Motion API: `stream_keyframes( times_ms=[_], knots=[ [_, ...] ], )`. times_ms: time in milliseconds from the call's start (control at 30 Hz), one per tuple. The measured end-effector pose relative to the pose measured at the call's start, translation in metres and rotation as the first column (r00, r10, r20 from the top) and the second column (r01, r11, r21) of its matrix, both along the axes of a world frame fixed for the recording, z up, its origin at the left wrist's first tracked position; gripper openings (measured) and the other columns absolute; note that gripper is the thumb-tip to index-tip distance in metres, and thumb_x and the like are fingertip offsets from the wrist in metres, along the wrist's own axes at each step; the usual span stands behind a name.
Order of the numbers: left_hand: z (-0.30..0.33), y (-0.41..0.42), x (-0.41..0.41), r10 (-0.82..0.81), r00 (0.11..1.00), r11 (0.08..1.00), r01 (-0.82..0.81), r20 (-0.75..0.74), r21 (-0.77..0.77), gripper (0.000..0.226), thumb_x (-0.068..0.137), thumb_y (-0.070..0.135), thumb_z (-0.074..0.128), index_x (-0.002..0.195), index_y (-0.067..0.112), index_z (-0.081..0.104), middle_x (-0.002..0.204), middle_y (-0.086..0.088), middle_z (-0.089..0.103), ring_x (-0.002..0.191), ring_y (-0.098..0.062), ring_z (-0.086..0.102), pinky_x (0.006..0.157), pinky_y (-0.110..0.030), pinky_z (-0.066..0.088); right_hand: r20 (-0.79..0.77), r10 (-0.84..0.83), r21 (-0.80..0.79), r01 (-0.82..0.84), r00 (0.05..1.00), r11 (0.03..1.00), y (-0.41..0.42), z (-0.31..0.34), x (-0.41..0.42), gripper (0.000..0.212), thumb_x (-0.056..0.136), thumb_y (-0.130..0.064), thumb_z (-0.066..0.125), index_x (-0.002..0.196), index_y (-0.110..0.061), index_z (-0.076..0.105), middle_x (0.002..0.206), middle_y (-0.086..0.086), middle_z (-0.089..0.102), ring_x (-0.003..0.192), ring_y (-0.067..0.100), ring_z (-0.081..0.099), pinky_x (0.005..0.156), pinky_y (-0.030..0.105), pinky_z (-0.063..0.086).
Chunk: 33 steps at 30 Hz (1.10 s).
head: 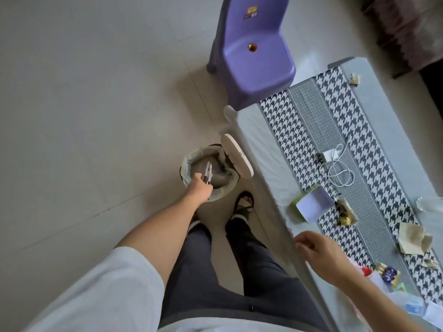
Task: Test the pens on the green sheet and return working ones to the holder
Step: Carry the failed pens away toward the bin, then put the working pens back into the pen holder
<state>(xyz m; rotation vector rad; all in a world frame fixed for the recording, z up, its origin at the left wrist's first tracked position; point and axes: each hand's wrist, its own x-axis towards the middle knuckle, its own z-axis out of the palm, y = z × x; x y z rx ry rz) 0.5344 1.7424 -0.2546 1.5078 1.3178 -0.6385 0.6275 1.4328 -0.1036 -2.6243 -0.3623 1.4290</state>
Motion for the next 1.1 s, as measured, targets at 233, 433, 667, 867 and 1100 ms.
stream_keyframes(
  times_ms=[233,433,667,867,1100],
  knots=[
    [0.016,-0.001,-0.020,-0.068,0.993,0.997,0.071,-0.100,0.030,0.033,0.093,0.014,0.057,0.117,-0.007,0.061,0.125,-0.029,0.061,0.116,-0.040,0.057,0.095,-0.044,0.047,-0.043,-0.004,-0.048,0.002,0.999,0.999,-0.030,-0.013,0.018,0.021,0.084,-0.015,0.067,0.076,-0.033,0.068,0.076,-0.013,0.072,0.072,0.005,0.068,0.075,0.031,0.055],
    [0.073,-0.002,-0.055,-0.260,0.962,0.965,0.261,-0.087,0.000,0.025,0.091,0.011,0.050,0.097,-0.001,0.071,0.097,-0.017,0.070,0.092,-0.028,0.065,0.087,-0.041,0.052,-0.034,-0.105,0.009,0.105,0.994,0.994,-0.019,-0.002,0.016,0.012,0.090,-0.021,0.065,0.088,-0.030,0.073,0.089,-0.006,0.074,0.086,0.018,0.069,0.084,0.034,0.054],
    [0.102,0.019,-0.077,-0.504,0.864,0.863,0.503,-0.007,-0.048,0.019,0.094,0.013,0.050,0.094,0.010,0.069,0.092,-0.012,0.067,0.088,-0.029,0.063,0.082,-0.033,0.051,0.071,-0.432,0.166,0.416,0.899,0.894,-0.008,0.017,-0.045,0.013,0.091,-0.016,0.068,0.087,-0.028,0.072,0.076,-0.015,0.067,0.073,0.006,0.061,0.062,0.007,0.039],
    [0.118,0.049,-0.084,-0.725,0.687,0.689,0.725,-0.048,-0.022,0.018,0.096,0.010,0.051,0.097,0.005,0.068,0.098,-0.018,0.069,0.094,-0.033,0.065,0.088,-0.040,0.053,0.016,-0.758,0.176,0.745,0.652,0.644,-0.041,0.014,-0.167,0.012,0.088,-0.014,0.067,0.082,-0.023,0.072,0.075,-0.003,0.075,0.070,0.019,0.072,0.075,0.042,0.061],
    [0.149,0.025,-0.081,-0.835,0.545,0.547,0.837,-0.075,-0.021,0.025,0.099,0.001,0.046,0.077,0.010,0.049,0.070,-0.008,0.047,0.056,-0.016,0.043,0.040,-0.016,0.035,-0.027,-0.980,0.148,0.971,0.195,0.189,-0.092,0.009,-0.327,0.015,0.093,-0.005,0.065,0.083,-0.013,0.071,0.076,0.013,0.074,0.070,0.033,0.071,0.076,0.051,0.062]
  ],
)
